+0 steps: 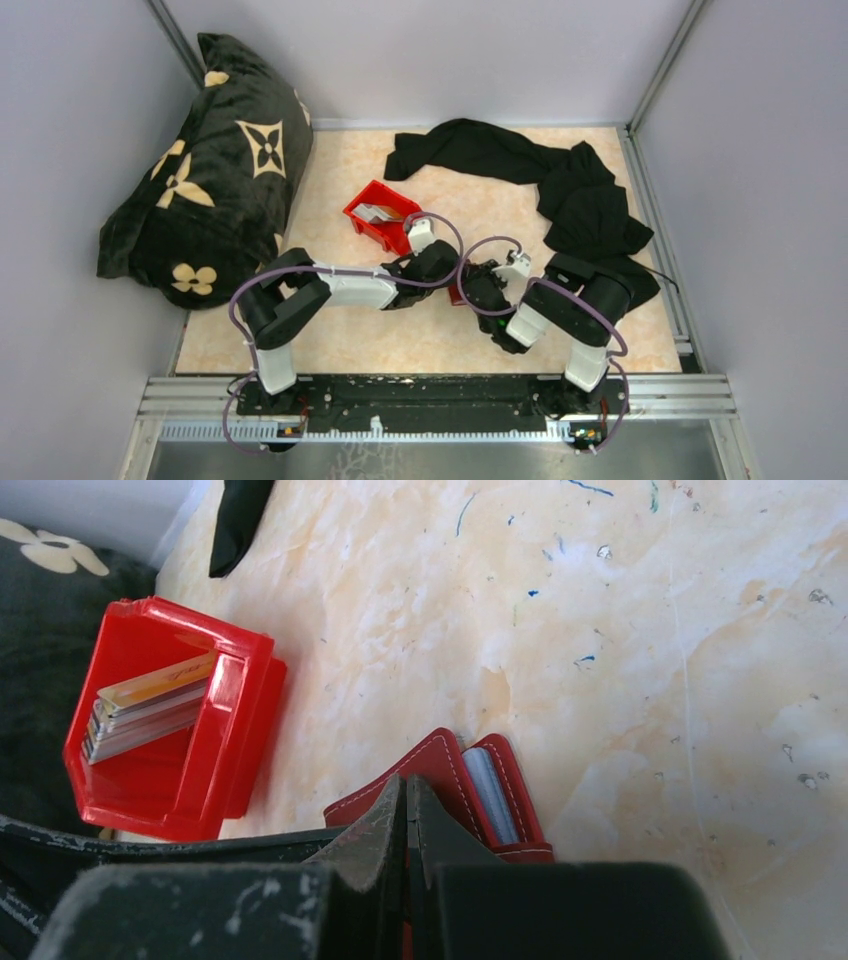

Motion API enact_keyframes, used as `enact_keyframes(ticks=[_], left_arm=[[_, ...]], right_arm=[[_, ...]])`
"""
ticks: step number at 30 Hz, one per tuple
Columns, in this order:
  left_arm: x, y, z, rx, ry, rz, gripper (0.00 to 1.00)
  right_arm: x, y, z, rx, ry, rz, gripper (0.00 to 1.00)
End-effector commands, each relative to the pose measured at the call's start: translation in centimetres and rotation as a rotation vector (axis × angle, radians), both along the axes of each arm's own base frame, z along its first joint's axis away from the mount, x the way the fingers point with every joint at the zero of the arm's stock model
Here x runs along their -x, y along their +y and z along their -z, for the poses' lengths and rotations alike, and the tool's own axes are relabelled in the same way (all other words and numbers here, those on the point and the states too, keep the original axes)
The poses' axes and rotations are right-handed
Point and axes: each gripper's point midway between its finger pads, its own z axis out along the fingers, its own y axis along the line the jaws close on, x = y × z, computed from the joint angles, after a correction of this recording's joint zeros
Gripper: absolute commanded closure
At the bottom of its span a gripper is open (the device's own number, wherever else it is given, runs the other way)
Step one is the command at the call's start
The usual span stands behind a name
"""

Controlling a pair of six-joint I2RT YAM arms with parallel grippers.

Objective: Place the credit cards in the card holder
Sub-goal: Close the card holder at the center of the board.

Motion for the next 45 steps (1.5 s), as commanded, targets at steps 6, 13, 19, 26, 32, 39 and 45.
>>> enact_keyframes(ticks=[6, 13, 19, 26, 32, 39, 45], left_arm=[[7.1, 3.1, 9.1, -0.150, 0.281, 0.135, 0.80], [7.1, 3.2, 8.5, -0.147, 0.262, 0.150, 0.79], [7.2, 3.5, 8.4, -0.144, 0.257, 0.150, 0.78], [7.1, 3.5, 7.9, -0.123, 0.237, 0.149, 0.77], [6.3, 3.2, 6.3, -0.084, 0.182, 0.136, 0.71], [4.7, 3.2, 2.8, -0.027, 0.072, 0.089, 0.47], [3.7, 3.6, 0.0, -0.001, -0.007, 0.058, 0.35]], right_arm=[[10.9, -5.6, 12.7, 0.536, 0.549, -0.234, 1.00], [9.1, -4.2, 9.6, 0.547, 0.475, -0.234, 0.80], [7.5, -4.1, 6.2, 0.612, 0.402, -0.223, 0.68], [5.7, -3.9, 2.4, 0.656, 0.327, -0.217, 0.61], [4.7, -4.7, 0.2, 0.660, 0.289, -0.187, 0.61], [3.2, -5.2, -3.0, 0.664, 0.242, -0.166, 0.60], [2.6, -5.4, -4.6, 0.697, 0.229, -0.167, 0.60]])
